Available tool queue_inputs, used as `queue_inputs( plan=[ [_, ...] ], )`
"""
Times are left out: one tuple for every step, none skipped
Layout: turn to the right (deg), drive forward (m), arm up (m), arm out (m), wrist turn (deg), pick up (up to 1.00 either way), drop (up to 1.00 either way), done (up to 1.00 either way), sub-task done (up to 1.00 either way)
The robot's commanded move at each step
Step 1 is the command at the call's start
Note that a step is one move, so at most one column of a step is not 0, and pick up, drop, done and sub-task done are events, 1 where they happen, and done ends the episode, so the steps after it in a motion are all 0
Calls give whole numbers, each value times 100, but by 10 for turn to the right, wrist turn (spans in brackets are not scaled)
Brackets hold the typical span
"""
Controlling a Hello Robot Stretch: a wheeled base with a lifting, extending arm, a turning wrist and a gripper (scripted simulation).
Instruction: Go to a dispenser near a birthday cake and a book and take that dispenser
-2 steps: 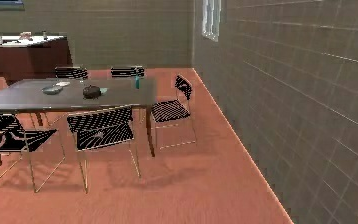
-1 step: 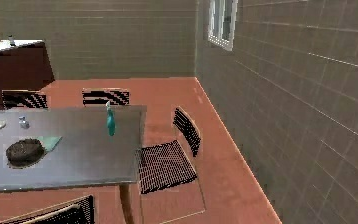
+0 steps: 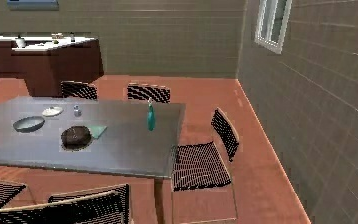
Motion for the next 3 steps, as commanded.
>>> queue_inputs(
  plan=[
    [-30, 0, 0, 0, 0, 0, 0, 0, 0],
    [0, 15, 0, 0, 0, 0, 0, 0, 0],
    [450, 0, 0, 0, 0, 0, 0, 0, 0]
  ],
)
